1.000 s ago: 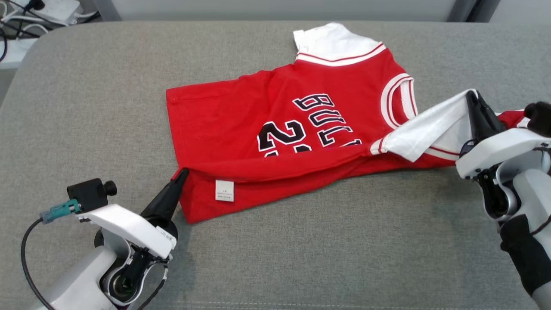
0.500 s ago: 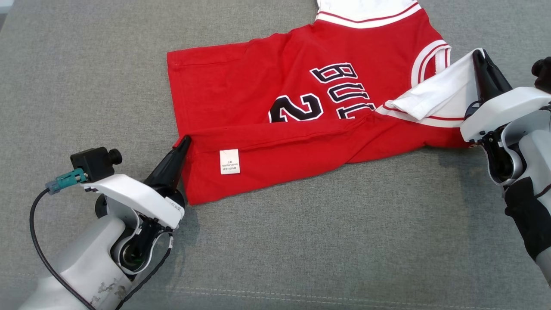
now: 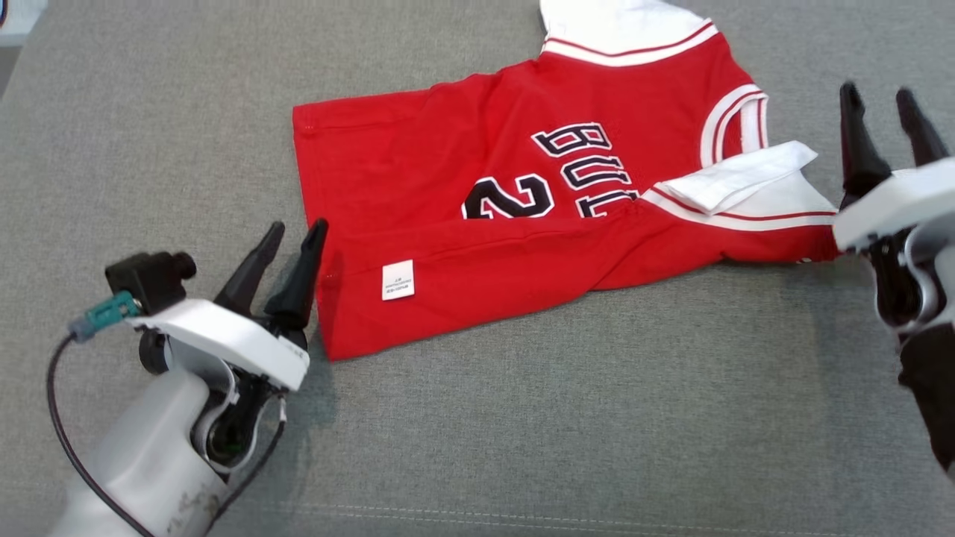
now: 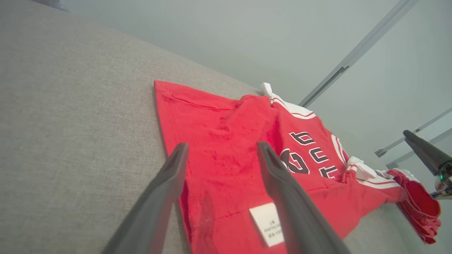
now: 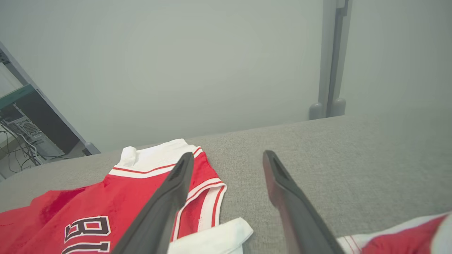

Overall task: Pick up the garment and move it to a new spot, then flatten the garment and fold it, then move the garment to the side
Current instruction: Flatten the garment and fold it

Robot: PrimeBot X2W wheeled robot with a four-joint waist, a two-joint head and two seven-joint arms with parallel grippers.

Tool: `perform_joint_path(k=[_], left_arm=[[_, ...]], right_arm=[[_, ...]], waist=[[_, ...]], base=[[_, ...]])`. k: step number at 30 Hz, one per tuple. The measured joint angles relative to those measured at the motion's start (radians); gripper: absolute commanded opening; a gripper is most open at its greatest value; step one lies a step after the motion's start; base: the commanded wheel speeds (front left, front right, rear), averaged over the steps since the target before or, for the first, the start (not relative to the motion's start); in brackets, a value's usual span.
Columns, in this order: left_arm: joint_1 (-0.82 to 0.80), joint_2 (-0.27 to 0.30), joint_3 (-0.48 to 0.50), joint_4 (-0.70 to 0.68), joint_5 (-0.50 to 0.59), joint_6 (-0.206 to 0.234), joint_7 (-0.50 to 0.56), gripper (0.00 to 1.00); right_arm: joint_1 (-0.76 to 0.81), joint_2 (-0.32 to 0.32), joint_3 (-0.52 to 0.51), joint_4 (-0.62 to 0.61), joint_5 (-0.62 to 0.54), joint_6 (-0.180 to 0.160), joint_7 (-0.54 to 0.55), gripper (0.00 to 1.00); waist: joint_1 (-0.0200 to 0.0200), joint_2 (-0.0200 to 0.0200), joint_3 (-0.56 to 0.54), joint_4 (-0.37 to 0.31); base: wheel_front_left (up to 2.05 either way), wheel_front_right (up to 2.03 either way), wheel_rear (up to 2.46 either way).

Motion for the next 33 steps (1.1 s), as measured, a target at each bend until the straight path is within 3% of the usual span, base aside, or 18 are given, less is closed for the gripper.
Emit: perform_joint_path(k=[10, 15, 20, 33], left_arm=[[0.209, -0.119, 0.210, -0.012, 0.251, 0.000, 0.000, 1.00], [0.282, -0.175, 0.303, -0.032, 0.318, 0.000, 0.000, 1.00], [0.325, -0.206, 0.318, -0.048, 0.371, 0.000, 0.000, 1.00], [0.325, -0.208, 0.320, -0.059, 0.412, 0.000, 0.000, 1.00]], right_arm=[[0.235, 0.029, -0.008, -0.056, -0.002, 0.000, 0.000, 1.00], [0.300, 0.042, 0.006, -0.054, 0.016, 0.000, 0.000, 1.00], [0.327, 0.052, 0.019, -0.050, 0.030, 0.000, 0.000, 1.00], [0.302, 0.060, 0.016, -0.045, 0.067, 0.000, 0.000, 1.00]], waist=[[0.0001, 0.0000, -0.090, -0.034], [0.0000, 0.0000, -0.125, -0.047], [0.0000, 0.0000, -0.127, -0.041], [0.0000, 0.0000, -0.077, -0.007]], base=[[0.00, 0.00, 0.00], [0.00, 0.00, 0.00], [0.00, 0.00, 0.00], [0.00, 0.00, 0.00]])
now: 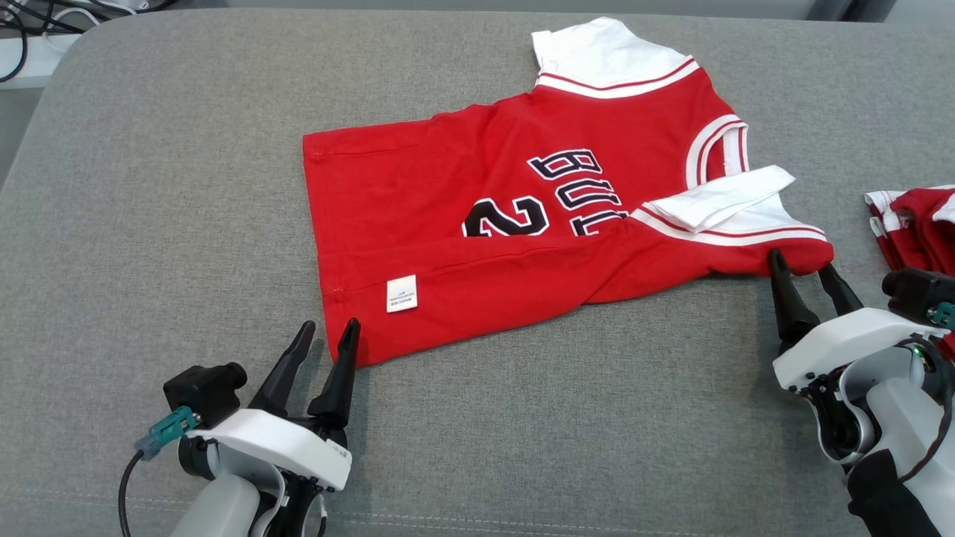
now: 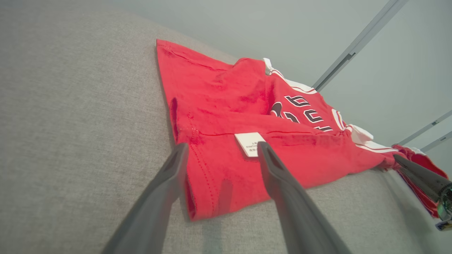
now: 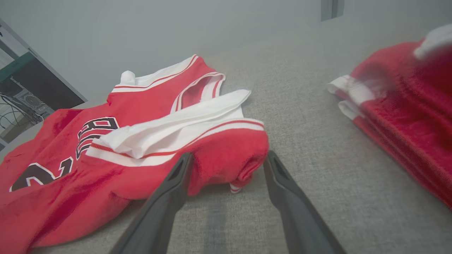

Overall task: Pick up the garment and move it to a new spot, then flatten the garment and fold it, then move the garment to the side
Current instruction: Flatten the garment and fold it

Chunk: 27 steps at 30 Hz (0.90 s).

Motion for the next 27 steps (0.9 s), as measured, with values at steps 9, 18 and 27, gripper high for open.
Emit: perform_joint_path(k=[9, 18, 27], left_arm=[[-0.002, -0.009, -0.014, 0.005, -0.015, 0.000, 0.000, 1.00], [-0.007, -0.030, -0.049, 0.064, -0.110, 0.000, 0.000, 1.00], [-0.048, -0.039, -0.055, 0.135, -0.126, 0.000, 0.000, 1.00]], right_arm=[[-0.021, -0.010, 0.048, 0.023, 0.013, 0.000, 0.000, 0.00], [-0.035, -0.026, 0.081, 0.021, 0.014, 0.000, 0.000, 0.00], [-0.042, -0.028, 0.106, 0.003, 0.015, 0.000, 0.000, 0.00]], waist=[[0.0000, 0.0000, 0.008, 0.010], [0.0000, 0.0000, 0.006, 0.006], [0.0000, 0.0000, 0.020, -0.010]], base=[[0.00, 0.00, 0.00], [0.00, 0.00, 0.00], [0.00, 0.00, 0.00]])
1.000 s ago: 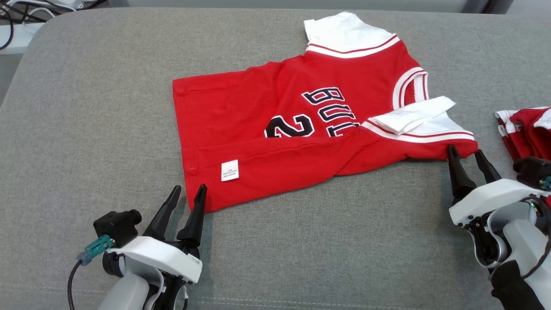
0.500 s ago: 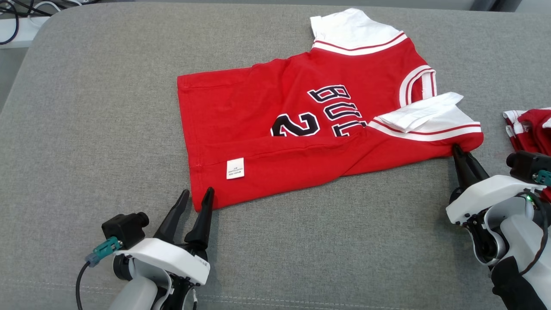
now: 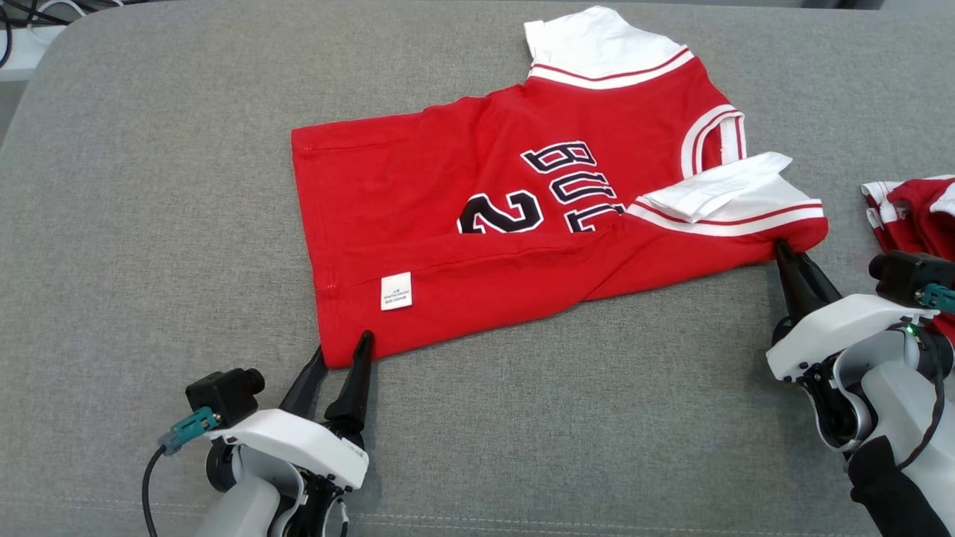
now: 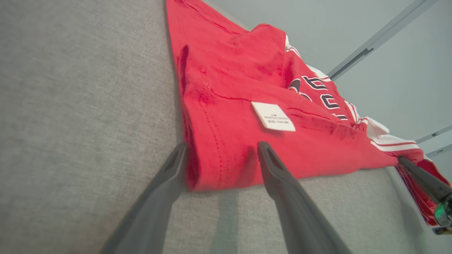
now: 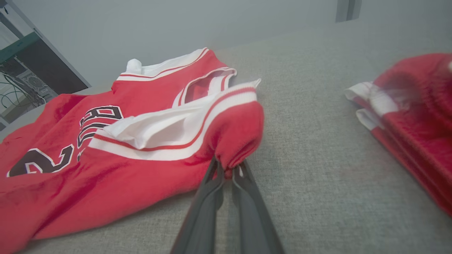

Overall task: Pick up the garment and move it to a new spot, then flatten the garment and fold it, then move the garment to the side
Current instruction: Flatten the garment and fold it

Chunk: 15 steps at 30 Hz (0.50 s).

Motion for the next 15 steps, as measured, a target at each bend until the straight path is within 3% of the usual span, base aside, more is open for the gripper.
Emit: perform_joint_path(k=[1, 2, 3, 4, 15], left_arm=[[-0.002, -0.003, -0.006, 0.004, -0.004, 0.000, -0.001, 1.00], [-0.004, -0.005, -0.014, 0.008, -0.009, 0.000, -0.004, 0.76], [-0.009, -0.006, -0.020, 0.012, -0.017, 0.000, -0.006, 0.41], [-0.016, -0.006, -0.025, 0.017, -0.026, 0.000, -0.006, 0.00], [-0.029, 0.028, -0.053, 0.040, -0.079, 0.000, -0.004, 0.00]], right_arm=[[-0.003, 0.000, 0.001, -0.004, 0.000, 0.000, 0.000, 0.00], [-0.009, 0.000, 0.003, -0.006, 0.000, 0.000, 0.000, 0.00], [-0.015, 0.000, 0.003, -0.008, 0.000, 0.000, 0.000, 0.00], [-0.019, 0.000, 0.004, -0.011, 0.000, 0.000, 0.000, 0.00], [-0.022, -0.007, 0.026, -0.011, 0.011, 0.000, 0.000, 0.00]], waist=[[0.0000, 0.0000, 0.002, -0.002], [0.0000, 0.0000, 0.004, -0.004], [0.0000, 0.0000, 0.005, -0.006], [0.0000, 0.0000, 0.006, -0.008], [0.0000, 0.0000, -0.005, -0.015]], base=[[0.00, 0.00, 0.00], [0.00, 0.00, 0.00], [0.00, 0.00, 0.00], [0.00, 0.00, 0.00], [0.00, 0.00, 0.00]])
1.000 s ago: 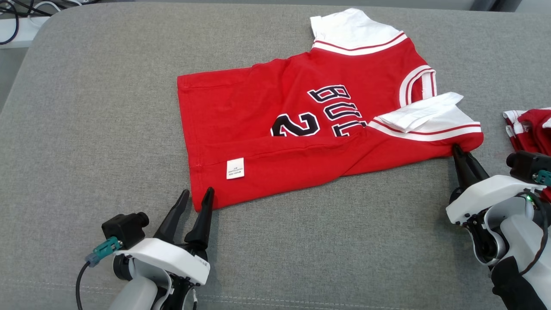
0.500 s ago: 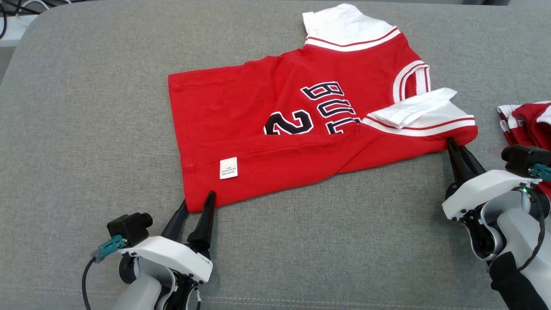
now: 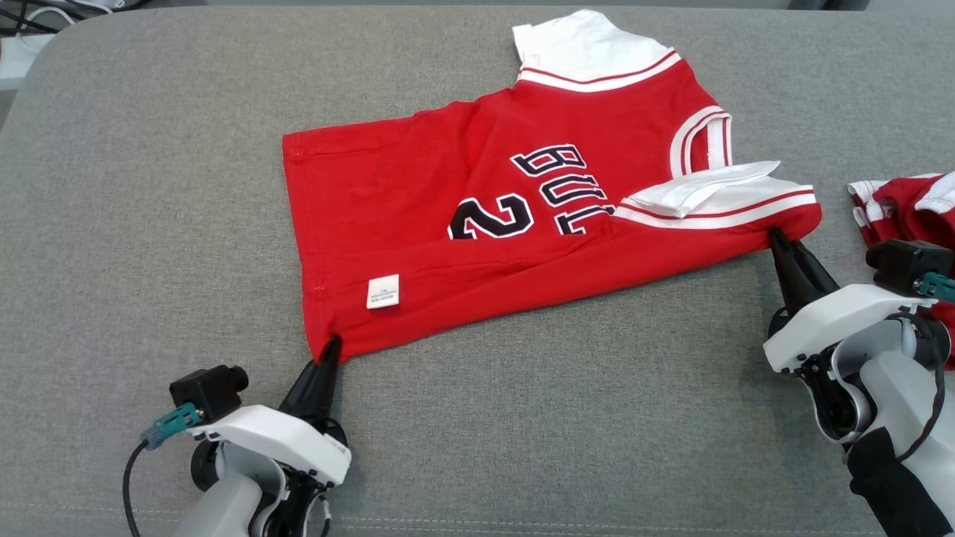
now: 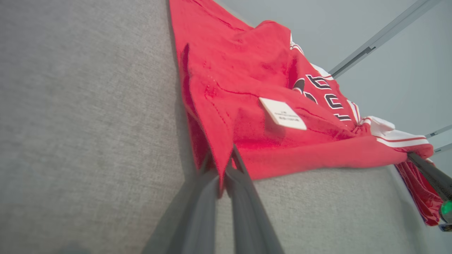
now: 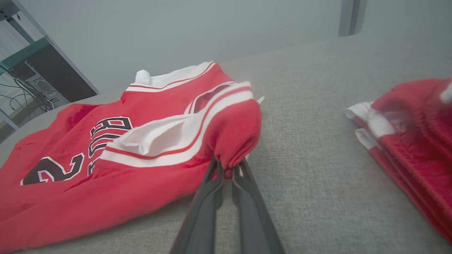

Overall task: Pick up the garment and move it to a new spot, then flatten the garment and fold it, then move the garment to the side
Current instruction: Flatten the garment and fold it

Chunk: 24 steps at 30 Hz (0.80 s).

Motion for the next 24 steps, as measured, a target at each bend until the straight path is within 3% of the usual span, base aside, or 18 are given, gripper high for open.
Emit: perform_joint_path(k=[8, 24], left_arm=[[-0.003, 0.049, 0.019, 0.035, 0.001, 0.000, 0.000, 0.00], [0.037, 0.091, 0.024, 0.113, 0.013, -0.007, 0.000, 0.00]], right_arm=[[0.018, -0.003, 0.046, -0.006, 0.027, 0.000, 0.000, 0.00], [0.144, -0.019, 0.202, -0.063, 0.133, 0.000, 0.000, 0.00]], waist=[[0.0000, 0.0000, -0.041, -0.017], [0.0000, 0.0000, -0.156, -0.076]], base=[[0.00, 0.00, 0.00], [0.00, 0.00, 0.00]])
